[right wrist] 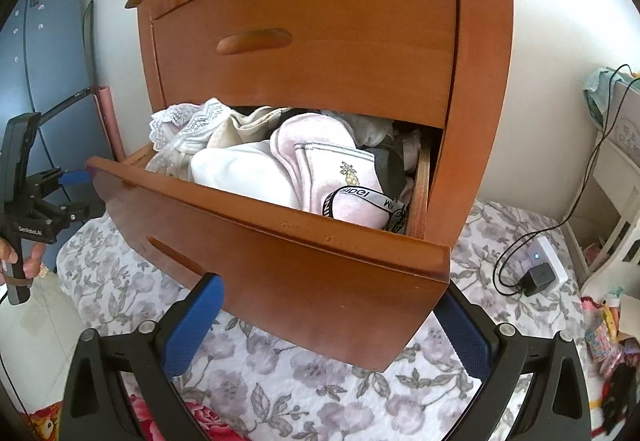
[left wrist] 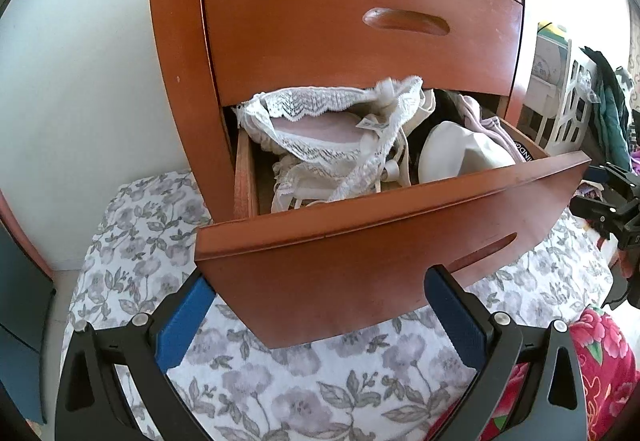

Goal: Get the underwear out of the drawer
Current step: 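Lower both tools into the open drawer over the clothes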

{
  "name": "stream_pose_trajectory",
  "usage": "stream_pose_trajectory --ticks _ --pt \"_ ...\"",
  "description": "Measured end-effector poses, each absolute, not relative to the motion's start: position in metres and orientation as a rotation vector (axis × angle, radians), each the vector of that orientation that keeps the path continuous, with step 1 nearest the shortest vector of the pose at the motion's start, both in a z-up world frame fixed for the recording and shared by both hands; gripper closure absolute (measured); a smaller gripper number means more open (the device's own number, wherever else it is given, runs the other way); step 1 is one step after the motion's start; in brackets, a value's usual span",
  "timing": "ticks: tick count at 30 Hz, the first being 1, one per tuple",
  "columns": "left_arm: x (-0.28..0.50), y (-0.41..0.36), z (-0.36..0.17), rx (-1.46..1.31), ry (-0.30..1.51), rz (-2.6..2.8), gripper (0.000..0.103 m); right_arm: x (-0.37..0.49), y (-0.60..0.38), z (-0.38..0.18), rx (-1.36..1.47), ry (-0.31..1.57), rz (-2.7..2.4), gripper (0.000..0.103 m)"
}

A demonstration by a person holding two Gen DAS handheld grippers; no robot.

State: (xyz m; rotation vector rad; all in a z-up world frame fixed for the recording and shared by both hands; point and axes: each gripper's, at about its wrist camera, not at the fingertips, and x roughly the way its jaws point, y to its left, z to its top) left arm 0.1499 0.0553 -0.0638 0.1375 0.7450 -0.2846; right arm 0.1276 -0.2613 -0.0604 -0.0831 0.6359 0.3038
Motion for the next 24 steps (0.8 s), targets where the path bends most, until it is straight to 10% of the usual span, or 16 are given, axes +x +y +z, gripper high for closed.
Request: stream_pose_trajectory --ticks 24 --pt "0.128 0.055 -0.063 0.113 0.777 -0.254 0.000 0.122 -0.262 -0.054 -0.068 0.639 0.297 0.000"
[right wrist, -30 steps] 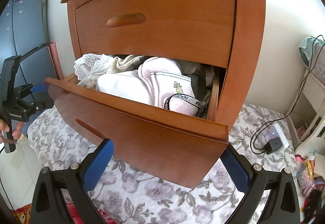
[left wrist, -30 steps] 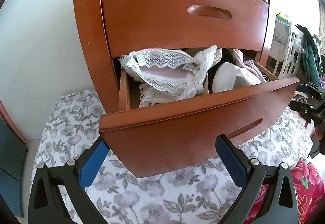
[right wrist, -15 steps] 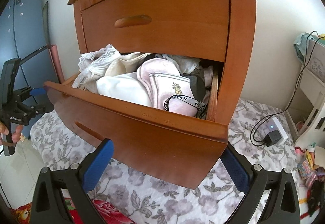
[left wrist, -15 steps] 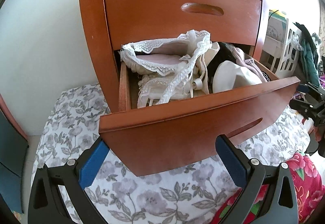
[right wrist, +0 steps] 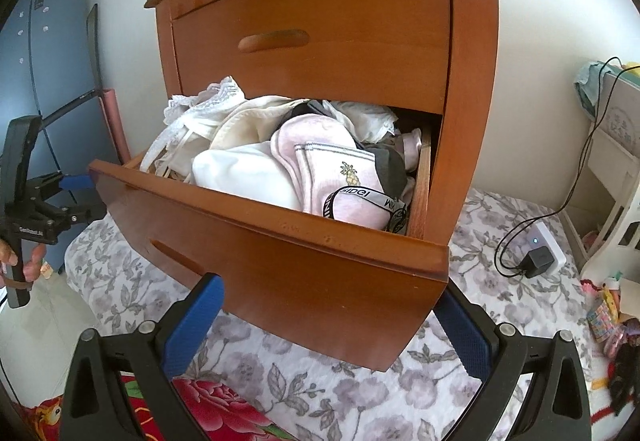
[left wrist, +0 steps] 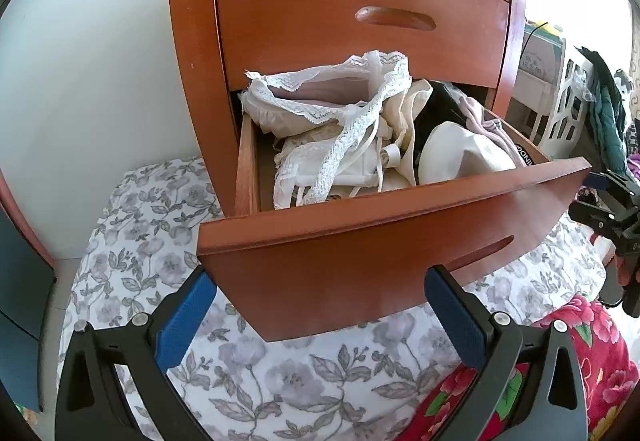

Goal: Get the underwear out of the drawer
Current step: 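Lower both tools into the open drawer over the clothes, then grasp the white lace bra with the left tool while the right tool grasps the pink-white sock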

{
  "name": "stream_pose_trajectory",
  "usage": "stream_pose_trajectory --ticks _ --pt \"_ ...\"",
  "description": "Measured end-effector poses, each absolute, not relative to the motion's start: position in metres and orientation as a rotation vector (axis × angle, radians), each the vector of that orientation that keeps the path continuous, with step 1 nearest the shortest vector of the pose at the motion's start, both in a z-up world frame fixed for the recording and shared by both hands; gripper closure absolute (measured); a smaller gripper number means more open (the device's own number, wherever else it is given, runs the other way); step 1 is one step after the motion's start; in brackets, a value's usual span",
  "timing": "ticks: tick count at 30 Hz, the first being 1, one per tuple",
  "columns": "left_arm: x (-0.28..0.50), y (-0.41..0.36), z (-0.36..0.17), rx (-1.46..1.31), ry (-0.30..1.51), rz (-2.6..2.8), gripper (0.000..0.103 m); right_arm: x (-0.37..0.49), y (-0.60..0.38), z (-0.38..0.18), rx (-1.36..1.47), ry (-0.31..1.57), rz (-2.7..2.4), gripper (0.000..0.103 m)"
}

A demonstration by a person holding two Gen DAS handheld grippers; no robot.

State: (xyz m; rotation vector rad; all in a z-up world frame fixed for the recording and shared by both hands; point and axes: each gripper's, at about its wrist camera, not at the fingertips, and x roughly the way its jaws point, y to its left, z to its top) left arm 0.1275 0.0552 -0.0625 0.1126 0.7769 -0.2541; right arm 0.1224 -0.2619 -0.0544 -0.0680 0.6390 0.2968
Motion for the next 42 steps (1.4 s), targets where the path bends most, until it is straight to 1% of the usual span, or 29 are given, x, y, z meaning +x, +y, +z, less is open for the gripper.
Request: stream_pose_trajectory --ticks 9,15,19,23,28,32,35,38,40,42 --pt "0.124 0.054 -0.061 0.100 0.785 -0.243 0.000 0.123 -0.261 -0.055 -0.064 0.639 0.277 0.000" --pt "0.127 0.060 -0.054 0.034 0.804 -0.245 0.000 0.121 -0.256 -0.053 -0.102 0.651 0.253 0.000" --pt "0.119 0.062 -0.030 0.064 0.753 -0.229 0.000 0.114 -0.260 -0.034 -0.111 0.605 0.233 0.000" --pt "0.122 0.070 0.008 0.080 0.678 -0.155 0.000 0.107 -0.267 0.000 -0.115 0.549 0.215 0.000" --pt "0.148 0.080 0.052 -0.003 0.657 -0.054 0.000 0.117 -0.268 0.044 -0.105 0.518 0.172 0.000" --pt "0.178 0.089 0.064 -0.166 0.725 -0.059 0.000 0.132 -0.256 0.063 -0.116 0.562 0.178 0.000" --pt "0.200 0.089 0.055 -0.266 0.828 -0.085 0.000 0.151 -0.244 0.059 -0.115 0.650 0.191 0.000" --pt "0.218 0.083 0.042 -0.308 0.921 -0.073 0.000 0.167 -0.231 0.049 -0.124 0.717 0.212 0.000" --pt "0.229 0.081 0.033 -0.326 0.955 -0.075 0.000 0.176 -0.225 0.039 -0.130 0.750 0.213 0.003" --pt "0.237 0.081 0.025 -0.359 0.984 -0.074 0.000 0.185 -0.218 0.031 -0.124 0.791 0.227 0.011"
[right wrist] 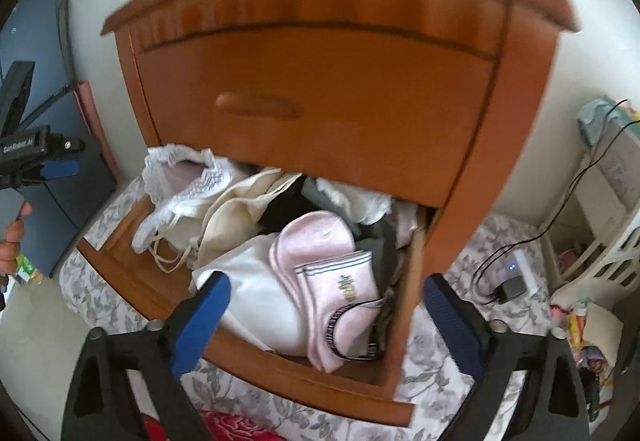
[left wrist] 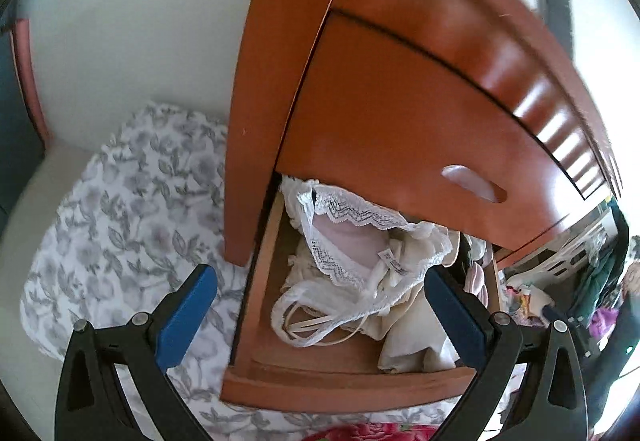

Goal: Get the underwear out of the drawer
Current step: 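Grasp the white lace bra with the left tool while the right tool grasps the pink-white sock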

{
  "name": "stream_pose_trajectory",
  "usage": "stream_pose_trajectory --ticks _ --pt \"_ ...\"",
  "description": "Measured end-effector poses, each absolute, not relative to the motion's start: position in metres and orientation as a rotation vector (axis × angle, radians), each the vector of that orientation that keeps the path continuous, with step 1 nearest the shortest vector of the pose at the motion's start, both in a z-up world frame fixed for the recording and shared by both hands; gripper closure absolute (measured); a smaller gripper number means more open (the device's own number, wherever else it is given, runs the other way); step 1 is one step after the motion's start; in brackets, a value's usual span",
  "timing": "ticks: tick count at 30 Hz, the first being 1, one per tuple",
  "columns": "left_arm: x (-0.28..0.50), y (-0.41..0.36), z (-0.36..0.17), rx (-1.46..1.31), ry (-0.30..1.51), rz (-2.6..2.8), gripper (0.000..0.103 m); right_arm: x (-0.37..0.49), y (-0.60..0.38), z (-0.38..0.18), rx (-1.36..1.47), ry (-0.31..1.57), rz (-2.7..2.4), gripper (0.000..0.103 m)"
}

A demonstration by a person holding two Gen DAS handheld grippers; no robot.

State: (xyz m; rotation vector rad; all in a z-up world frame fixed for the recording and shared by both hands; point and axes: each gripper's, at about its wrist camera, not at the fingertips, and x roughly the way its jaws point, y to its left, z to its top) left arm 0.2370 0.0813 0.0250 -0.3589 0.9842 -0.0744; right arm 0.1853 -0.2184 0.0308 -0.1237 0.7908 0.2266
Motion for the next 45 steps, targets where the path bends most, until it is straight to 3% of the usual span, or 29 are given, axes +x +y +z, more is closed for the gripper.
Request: stream_pose_trajectory --ticks 4,7,12,17,25,28,33,40,42,45 --pt "0.250 0.086 0.008 -0.442 1.011 -0.059 0.002 0.202 -0.208 0.016 -0.125 0.849 0.228 0.012" --pt "0.260 0.082 0.000 -0.433 1.006 -0.062 0.007 0.212 -0.200 0.005 -0.147 0.880 0.222 0.020" --pt "0.275 0.076 -0.013 -0.430 1.025 -0.071 0.021 0.224 -0.190 -0.011 -0.209 0.924 0.195 0.027" --pt "0.285 0.070 -0.026 -0.438 1.038 -0.071 0.033 0.232 -0.187 -0.021 -0.259 0.940 0.170 0.027" --pt "0.295 0.062 -0.044 -0.474 1.063 -0.091 0.035 0.237 -0.201 -0.025 -0.246 0.918 0.147 0.043" --pt "0.297 0.061 -0.048 -0.490 1.064 -0.094 0.044 0.239 -0.203 -0.025 -0.237 0.908 0.159 0.054" --pt "0.300 0.061 -0.055 -0.542 1.054 -0.124 0.062 0.236 -0.194 -0.029 -0.274 0.918 0.199 0.056" --pt "0.302 0.062 -0.059 -0.565 1.033 -0.159 0.077 0.242 -0.184 -0.031 -0.327 0.932 0.190 0.056" --pt "0.301 0.065 -0.063 -0.593 1.028 -0.174 0.083 0.243 -0.184 -0.030 -0.327 0.943 0.184 0.070" --pt "0.299 0.069 -0.067 -0.628 1.018 -0.194 0.087 0.242 -0.185 -0.027 -0.314 0.942 0.185 0.081"
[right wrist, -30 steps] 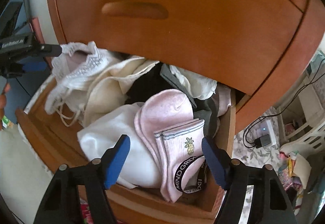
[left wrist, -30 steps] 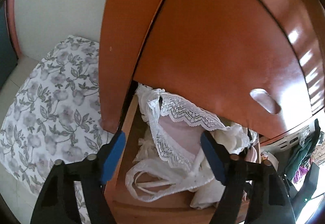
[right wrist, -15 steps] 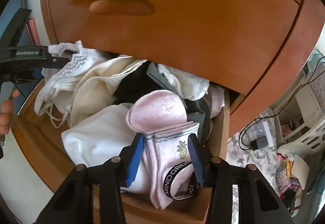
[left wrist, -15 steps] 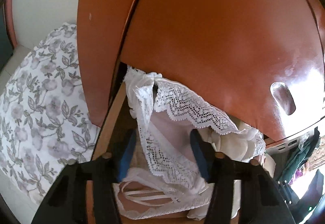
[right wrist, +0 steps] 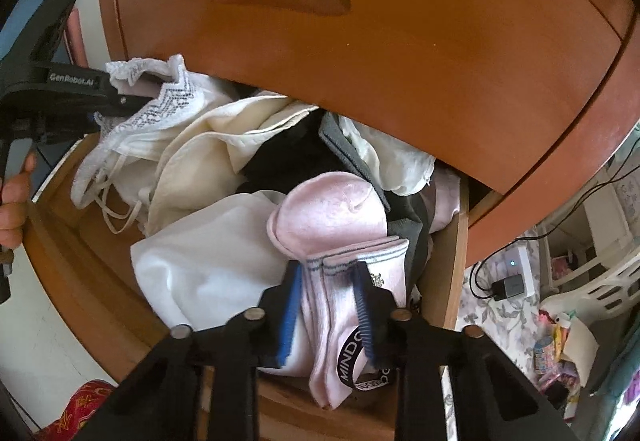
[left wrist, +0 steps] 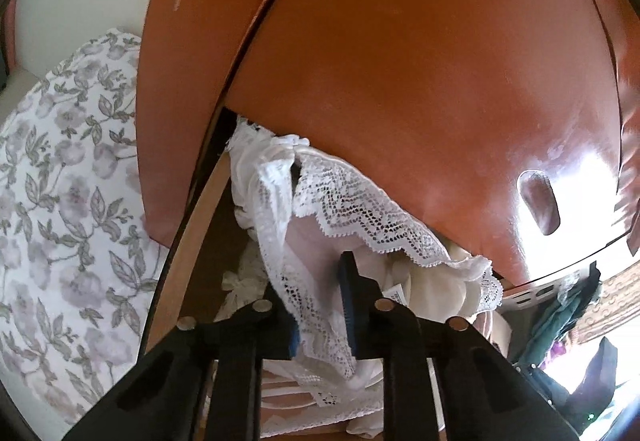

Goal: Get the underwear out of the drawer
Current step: 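Grasp the white lace bra with the left tool while the right tool grasps the pink-white sock, then lift the white lace bra with the left tool while the right tool lifts the sock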

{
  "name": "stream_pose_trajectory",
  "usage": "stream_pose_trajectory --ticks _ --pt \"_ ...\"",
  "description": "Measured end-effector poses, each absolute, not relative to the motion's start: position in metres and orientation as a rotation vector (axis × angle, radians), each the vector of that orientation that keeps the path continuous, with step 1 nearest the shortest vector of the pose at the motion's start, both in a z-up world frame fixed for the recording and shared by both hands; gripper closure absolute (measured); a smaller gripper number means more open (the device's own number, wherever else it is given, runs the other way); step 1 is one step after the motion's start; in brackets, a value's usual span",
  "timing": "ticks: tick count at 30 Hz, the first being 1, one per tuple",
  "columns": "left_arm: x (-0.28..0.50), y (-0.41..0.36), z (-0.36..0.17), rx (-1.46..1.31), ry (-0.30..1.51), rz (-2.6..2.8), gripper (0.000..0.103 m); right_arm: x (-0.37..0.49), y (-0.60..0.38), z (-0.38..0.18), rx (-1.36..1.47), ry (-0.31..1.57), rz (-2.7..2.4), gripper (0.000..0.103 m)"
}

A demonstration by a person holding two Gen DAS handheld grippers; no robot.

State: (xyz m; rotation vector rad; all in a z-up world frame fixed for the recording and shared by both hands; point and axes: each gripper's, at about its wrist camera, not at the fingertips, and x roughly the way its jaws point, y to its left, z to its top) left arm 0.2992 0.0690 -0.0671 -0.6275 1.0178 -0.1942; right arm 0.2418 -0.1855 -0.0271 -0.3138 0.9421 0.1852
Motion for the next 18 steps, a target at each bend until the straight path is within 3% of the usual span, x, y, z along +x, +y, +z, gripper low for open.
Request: stream_pose_trajectory --ticks 6,18 --pt "0.295 0.072 -0.066 -0.642 0.992 -0.210 0.090 0.242 -0.199 -0.016 -0.255 0.937 0.182 0.086" --pt "0.286 0.075 -0.058 -0.632 0.966 -0.225 0.093 0.230 -0.225 0.012 -0.126 0.895 0.168 0.087"
